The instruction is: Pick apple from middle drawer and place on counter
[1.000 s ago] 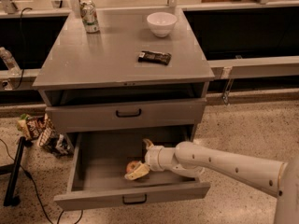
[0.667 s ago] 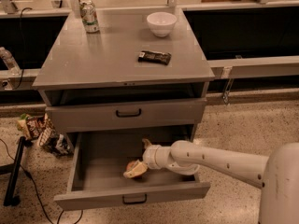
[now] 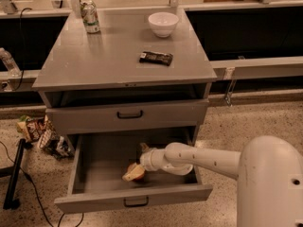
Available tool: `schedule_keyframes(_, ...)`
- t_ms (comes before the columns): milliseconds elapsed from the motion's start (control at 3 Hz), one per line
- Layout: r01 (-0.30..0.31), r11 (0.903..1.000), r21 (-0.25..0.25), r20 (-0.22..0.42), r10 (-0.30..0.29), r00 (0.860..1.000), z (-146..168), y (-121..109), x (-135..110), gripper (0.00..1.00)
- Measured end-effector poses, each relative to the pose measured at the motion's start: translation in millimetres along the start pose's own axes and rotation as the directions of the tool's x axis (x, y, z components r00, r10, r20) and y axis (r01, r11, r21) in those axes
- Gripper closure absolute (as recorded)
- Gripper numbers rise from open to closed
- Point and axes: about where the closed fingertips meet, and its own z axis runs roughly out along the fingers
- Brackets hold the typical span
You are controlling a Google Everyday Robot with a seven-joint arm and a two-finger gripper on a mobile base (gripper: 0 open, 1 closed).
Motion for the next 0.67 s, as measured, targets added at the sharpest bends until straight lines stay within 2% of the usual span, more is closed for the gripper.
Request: schedule_keyframes(667, -0.002, 1.0000, 0.002, -0.010, 0.002, 1.000, 3.3, -1.0, -0.2, 0.00)
